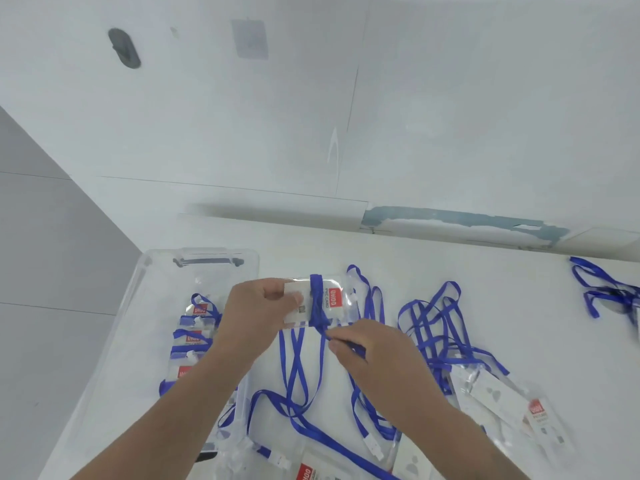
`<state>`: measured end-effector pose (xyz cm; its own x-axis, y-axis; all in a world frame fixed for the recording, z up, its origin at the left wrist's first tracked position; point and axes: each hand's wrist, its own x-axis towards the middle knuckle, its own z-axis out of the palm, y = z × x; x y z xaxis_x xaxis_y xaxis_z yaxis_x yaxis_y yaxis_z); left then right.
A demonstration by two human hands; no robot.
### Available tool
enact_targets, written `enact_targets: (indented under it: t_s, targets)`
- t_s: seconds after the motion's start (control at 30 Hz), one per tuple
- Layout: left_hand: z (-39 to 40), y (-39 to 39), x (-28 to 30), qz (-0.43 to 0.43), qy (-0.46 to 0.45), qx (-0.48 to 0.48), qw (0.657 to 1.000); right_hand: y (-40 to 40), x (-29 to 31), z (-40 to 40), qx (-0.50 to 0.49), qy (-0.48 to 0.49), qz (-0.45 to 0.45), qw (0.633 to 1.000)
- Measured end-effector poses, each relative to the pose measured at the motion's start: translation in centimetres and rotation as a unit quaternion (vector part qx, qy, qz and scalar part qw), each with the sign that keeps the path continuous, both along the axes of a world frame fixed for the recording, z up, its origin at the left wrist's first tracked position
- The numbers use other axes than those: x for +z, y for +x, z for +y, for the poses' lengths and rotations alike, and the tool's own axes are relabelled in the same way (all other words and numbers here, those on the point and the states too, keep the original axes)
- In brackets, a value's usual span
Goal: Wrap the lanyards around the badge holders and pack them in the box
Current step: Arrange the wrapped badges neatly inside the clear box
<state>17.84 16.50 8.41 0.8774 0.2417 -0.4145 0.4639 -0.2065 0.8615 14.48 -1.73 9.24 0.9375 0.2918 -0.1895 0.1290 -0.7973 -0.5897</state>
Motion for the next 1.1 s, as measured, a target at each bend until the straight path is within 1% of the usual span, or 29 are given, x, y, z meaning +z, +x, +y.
enact_targets:
  t_s: [0.03,0.07,0.13,0.17,0.23,0.3,0.37,0.43,0.5,0.53,0.57,0.63,0.67,0.7,0.77,0.8,0.83,0.87,0.93,0.97,1.03,1.1]
  targets:
    - [0.5,-0.1,-0.1,-0.009,0.050,-0.038,0.998,0.2,0.7,-0.2,0.025,-0.015,-0.008,1.000]
    - [0.8,-0.2,0.0,-0.009,0.078,-0.079,0.994,0.4,1.5,-0.6,0.043,-0.018,-0.015,0.999]
    - [1.7,-0.5,0.2,0.018,0.091,-0.159,0.983,1.5,3.2,-1.0,0.071,-0.005,0.005,0.997]
    - [2.0,-0.6,0.4,0.036,0.082,-0.205,0.975,2.1,4.0,-1.2,0.074,0.018,0.028,0.997]
    - [2.3,-1.1,1.2,0.071,0.032,-0.284,0.956,3.3,5.2,-1.5,0.062,0.082,0.077,0.992]
    - [2.4,-1.4,2.1,0.095,-0.045,-0.309,0.945,4.5,5.7,-1.9,0.047,0.151,0.126,0.979]
    - [2.9,-1.8,2.6,0.107,-0.136,-0.296,0.939,5.1,5.2,-1.8,0.009,0.228,0.187,0.955]
    - [3.3,-2.1,2.6,0.117,-0.237,-0.246,0.933,4.9,4.2,-1.2,-0.042,0.311,0.236,0.920]
    - [3.3,-2.3,2.2,0.122,-0.314,-0.179,0.925,4.1,3.1,-0.1,-0.096,0.389,0.285,0.871]
    - [3.2,-2.4,2.0,0.120,-0.335,-0.150,0.923,3.6,2.4,0.3,-0.126,0.433,0.307,0.838]
    - [3.1,-2.6,1.9,0.117,-0.344,-0.122,0.924,3.0,2.1,1.0,-0.145,0.480,0.320,0.804]
    - [2.7,-2.9,1.9,0.110,-0.350,-0.069,0.928,2.2,1.5,2.1,-0.120,0.571,0.332,0.741]
    - [2.8,-3.0,1.8,0.104,-0.352,-0.040,0.929,2.2,1.2,2.7,-0.129,0.602,0.335,0.713]
    - [2.9,-3.1,1.9,0.098,-0.351,-0.013,0.931,2.2,0.9,3.3,-0.155,0.606,0.343,0.700]
    - [3.7,-3.3,2.1,0.081,-0.334,0.028,0.939,2.7,0.8,4.3,-0.213,0.587,0.354,0.696]
    - [4.2,-3.3,2.1,0.070,-0.323,0.042,0.943,3.1,0.8,4.5,-0.211,0.578,0.360,0.701]
    - [4.7,-3.4,2.2,0.060,-0.314,0.056,0.946,3.4,1.0,4.9,-0.189,0.562,0.361,0.720]
    - [5.3,-3.5,2.1,0.052,-0.306,0.068,0.948,3.8,1.6,5.5,-0.155,0.527,0.346,0.761]
    - [6.6,-3.9,2.1,0.044,-0.294,0.090,0.951,4.6,2.0,7.1,-0.098,0.402,0.287,0.864]
    - [7.2,-4.1,2.1,0.044,-0.290,0.097,0.951,5.1,2.3,7.9,-0.085,0.347,0.259,0.898]
    - [8.3,-4.6,2.1,0.044,-0.265,0.101,0.958,6.0,2.6,9.5,-0.060,0.279,0.224,0.932]
    - [10.0,-4.9,2.0,0.031,-0.196,0.094,0.976,6.6,3.0,11.3,0.001,0.205,0.198,0.959]
